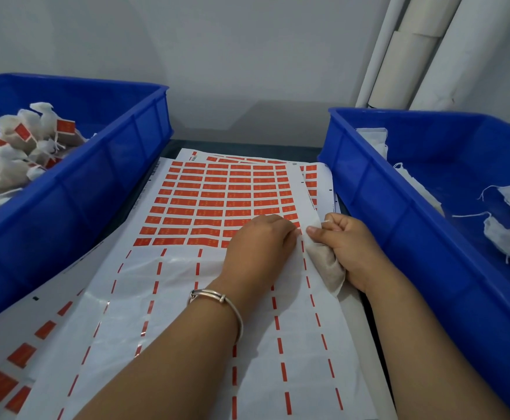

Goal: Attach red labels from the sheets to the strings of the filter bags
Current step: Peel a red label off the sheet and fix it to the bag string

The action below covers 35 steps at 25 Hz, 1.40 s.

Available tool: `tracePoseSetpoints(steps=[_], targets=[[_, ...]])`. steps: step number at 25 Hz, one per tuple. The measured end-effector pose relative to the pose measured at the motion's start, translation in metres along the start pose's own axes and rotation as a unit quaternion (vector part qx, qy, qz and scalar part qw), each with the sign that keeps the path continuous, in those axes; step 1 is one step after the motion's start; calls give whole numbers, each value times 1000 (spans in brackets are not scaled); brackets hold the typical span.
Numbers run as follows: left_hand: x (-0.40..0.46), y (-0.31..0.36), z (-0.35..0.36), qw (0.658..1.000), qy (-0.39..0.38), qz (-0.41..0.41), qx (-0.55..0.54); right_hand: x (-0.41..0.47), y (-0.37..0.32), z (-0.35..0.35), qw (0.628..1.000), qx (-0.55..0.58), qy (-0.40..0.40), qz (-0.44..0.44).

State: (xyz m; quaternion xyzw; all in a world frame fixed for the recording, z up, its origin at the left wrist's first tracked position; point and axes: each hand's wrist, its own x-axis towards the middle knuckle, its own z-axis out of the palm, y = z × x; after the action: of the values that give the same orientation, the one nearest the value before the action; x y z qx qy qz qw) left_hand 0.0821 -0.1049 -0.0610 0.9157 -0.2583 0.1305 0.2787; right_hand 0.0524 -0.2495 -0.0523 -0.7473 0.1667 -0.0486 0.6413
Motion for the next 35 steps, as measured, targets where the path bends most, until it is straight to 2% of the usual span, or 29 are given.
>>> tracePoseSetpoints(steps=[2,5,8,10,14,16,18,20,23,27,29,32,35], targets=[[1,-1,3,999,28,-37,-22,0,1,0,1000,5,2,-5],[4,-6,2,982,63,-137,-110,0,0,0,1000,18,-8,4],[8,-9,0,960,68,-212,-169,4,-5,3,999,-3,40,28],[8,-8,-3,946,81,-244,-196,4,-7,4,996,-13,74,-40],[9,-9,-8,903,112,-305,-280,-9,-21,0,969,-111,124,-185],[11,-10,-10,863,117,-353,-343,-19,-30,-3,958,-108,103,-245],[13,-8,-14,823,118,-385,-400,-28,-38,-3,959,-86,49,-266],[13,-5,-16,804,123,-391,-430,-37,-41,0,962,-44,-10,-269],[11,-4,-18,794,123,-378,-460,-42,-44,5,964,27,-62,-257],[9,0,-21,793,92,-343,-496,-35,-32,19,970,-9,-84,-227],[7,0,-23,800,50,-307,-513,-29,-24,24,975,-22,-76,-209],[3,0,-23,813,0,-260,-521,-20,-16,23,977,-45,-13,-210],[3,2,-22,808,-27,-259,-529,-13,-12,19,980,-34,31,-196]])
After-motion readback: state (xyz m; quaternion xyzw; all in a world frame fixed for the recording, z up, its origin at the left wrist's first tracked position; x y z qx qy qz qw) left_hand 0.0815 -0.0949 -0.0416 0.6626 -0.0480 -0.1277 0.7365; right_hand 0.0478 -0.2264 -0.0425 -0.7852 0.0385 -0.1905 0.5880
